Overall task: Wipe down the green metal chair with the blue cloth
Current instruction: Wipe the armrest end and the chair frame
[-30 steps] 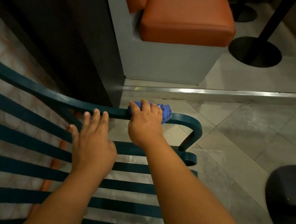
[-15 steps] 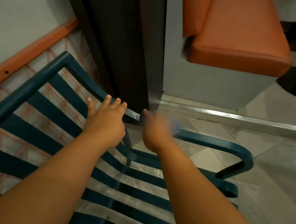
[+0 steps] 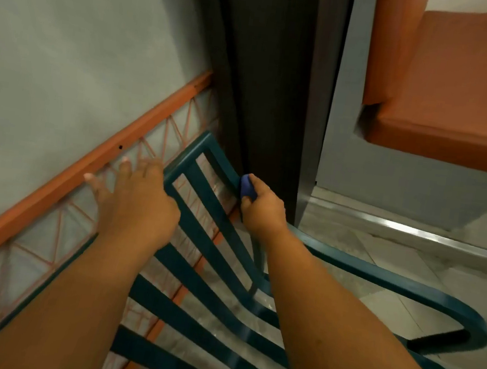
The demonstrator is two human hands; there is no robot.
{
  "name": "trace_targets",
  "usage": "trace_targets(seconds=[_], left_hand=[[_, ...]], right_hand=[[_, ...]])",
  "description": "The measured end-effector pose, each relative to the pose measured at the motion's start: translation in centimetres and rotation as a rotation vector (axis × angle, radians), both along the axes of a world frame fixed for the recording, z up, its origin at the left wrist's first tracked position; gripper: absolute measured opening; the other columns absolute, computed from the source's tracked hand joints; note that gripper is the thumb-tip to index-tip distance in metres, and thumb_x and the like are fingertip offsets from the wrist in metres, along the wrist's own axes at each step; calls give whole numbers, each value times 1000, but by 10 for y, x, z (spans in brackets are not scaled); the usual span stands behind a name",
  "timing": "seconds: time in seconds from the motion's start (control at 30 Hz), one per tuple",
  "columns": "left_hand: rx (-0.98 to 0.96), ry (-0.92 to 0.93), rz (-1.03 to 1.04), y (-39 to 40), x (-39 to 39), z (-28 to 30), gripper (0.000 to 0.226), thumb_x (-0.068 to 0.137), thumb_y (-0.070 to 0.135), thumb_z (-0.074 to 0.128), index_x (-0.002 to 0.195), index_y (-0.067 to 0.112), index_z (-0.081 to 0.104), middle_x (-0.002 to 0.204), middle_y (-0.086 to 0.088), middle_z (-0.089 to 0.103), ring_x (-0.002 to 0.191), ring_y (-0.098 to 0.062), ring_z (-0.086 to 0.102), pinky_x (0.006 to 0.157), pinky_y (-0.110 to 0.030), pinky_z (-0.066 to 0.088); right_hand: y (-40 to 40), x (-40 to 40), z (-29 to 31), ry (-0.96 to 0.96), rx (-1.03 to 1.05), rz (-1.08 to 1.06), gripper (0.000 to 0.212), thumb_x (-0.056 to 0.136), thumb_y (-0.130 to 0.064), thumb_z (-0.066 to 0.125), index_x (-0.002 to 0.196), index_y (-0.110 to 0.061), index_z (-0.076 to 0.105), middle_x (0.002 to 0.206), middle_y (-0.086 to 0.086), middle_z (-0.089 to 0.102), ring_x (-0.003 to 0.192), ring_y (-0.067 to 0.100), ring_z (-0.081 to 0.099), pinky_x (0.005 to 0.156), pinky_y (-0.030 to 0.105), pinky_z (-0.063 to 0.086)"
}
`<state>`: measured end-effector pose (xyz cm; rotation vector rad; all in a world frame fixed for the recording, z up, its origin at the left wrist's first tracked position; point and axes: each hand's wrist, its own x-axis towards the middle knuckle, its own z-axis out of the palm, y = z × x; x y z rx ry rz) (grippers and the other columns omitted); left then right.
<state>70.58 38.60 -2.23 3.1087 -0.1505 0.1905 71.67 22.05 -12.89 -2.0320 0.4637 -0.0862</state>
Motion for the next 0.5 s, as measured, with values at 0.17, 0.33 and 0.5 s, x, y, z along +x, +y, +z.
trace_targets(seconds=[0.17, 0.33, 0.5], left_hand=[[-139, 79, 56, 40, -21, 16, 51, 88, 12, 41, 139, 17, 37, 130, -9, 52, 128, -29, 39, 115, -54, -3], [-366, 143, 78, 79, -51, 21, 38, 92, 12, 38, 126, 25, 48, 108, -8, 62, 79, -19, 54, 81, -38, 47], [-556, 61, -38, 115, -86, 40, 48, 93, 6, 41, 135, 28, 46, 114, 2, 59, 74, -5, 52, 64, -18, 38]], right_hand=[[28, 27, 61, -154, 348, -50, 51, 98, -20, 50, 146, -28, 36, 148, 5, 42, 132, 25, 42, 109, 32, 34], [58, 37, 91, -329, -71, 200, 40, 95, -8, 49, 135, -12, 52, 142, 9, 48, 132, 25, 43, 115, 32, 27], [114, 17, 88, -204, -638, 474, 38, 83, -16, 41, 116, -12, 58, 126, 12, 53, 129, 38, 37, 111, 48, 25]])
